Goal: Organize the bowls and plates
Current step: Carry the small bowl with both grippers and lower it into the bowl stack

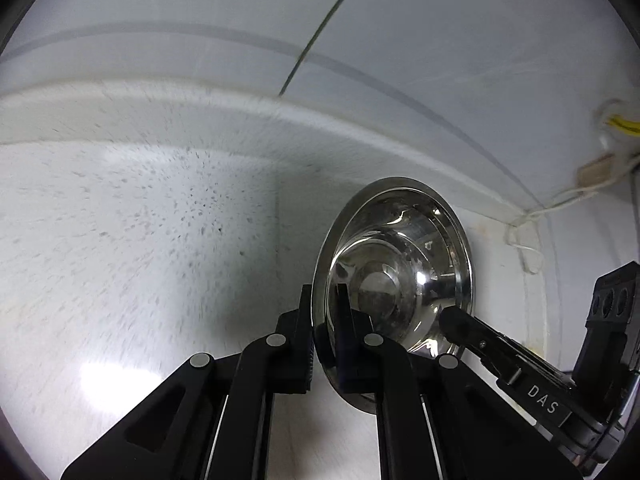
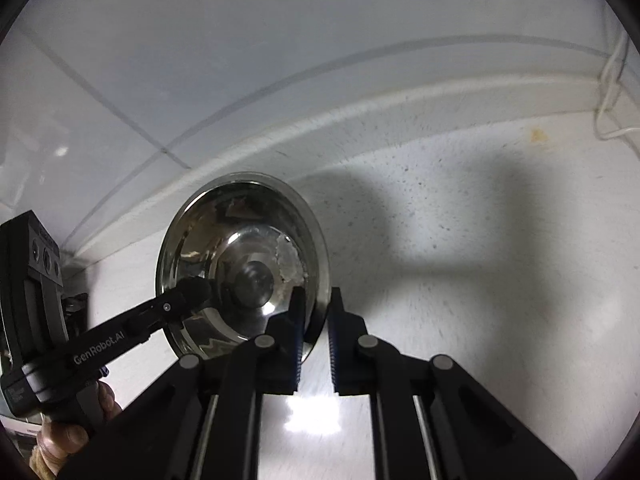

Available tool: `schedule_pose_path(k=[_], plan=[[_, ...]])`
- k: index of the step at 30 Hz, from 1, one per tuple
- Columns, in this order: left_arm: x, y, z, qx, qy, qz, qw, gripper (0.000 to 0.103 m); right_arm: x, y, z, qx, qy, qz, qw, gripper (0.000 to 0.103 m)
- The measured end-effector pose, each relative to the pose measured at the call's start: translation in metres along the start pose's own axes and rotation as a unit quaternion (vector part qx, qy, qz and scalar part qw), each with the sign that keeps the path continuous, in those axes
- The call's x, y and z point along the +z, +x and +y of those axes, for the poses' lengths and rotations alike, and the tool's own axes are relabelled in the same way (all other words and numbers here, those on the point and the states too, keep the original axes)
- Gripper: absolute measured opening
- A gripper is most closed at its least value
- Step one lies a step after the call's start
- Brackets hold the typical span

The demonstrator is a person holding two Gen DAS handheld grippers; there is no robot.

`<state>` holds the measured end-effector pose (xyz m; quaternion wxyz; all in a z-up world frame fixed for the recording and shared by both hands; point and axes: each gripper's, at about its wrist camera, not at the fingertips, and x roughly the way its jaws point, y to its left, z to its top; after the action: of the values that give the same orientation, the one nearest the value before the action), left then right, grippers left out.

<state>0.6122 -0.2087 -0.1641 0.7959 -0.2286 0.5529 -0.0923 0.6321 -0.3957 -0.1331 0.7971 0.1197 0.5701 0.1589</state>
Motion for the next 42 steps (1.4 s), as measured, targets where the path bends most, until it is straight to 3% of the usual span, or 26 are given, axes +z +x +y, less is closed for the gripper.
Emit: schedule_pose_path(k=[5, 10, 18, 22, 27, 33, 42], plan=[[-0.035, -0.067, -0.026, -0.038, 0.016, -0.024, 0.9988, 0.006, -0.036, -0.085, 0.016, 0.013, -0.003, -0.043, 0.999, 0.01], [-0.088, -0.127, -0.043, -0.071, 0.04, -0.042, 0.9958, 0.006, -0.098, -0.171, 0.03, 0.026, -0.014, -0.084, 0.996, 0.01], [-0.186, -0.186, -0.039, -0.097, 0.061, -0.034, 0.9928, 0.006, -0.201, -0.231, 0.042, 0.029, -0.005, -0.088, 0.996, 0.01], [-0.233, -0.192, -0.024, -0.088, 0.057, -0.01, 0.9944, 0.006, -0.249, -0.221, 0.035, 0.044, 0.003, -0.05, 0.998, 0.01], [-0.278, -0.15, -0.001, -0.041, 0.047, 0.052, 0.9967, 0.006, -0.276, -0.159, 0.002, 0.044, 0.043, 0.026, 0.998, 0.01], [-0.291, -0.11, 0.009, -0.004, 0.036, 0.088, 0.9955, 0.006, -0.296, -0.113, -0.018, 0.046, 0.075, 0.083, 0.993, 0.01], [-0.295, -0.102, -0.008, 0.018, 0.048, 0.079, 0.9956, 0.006, -0.298, -0.098, -0.021, 0.038, 0.069, 0.091, 0.993, 0.01]])
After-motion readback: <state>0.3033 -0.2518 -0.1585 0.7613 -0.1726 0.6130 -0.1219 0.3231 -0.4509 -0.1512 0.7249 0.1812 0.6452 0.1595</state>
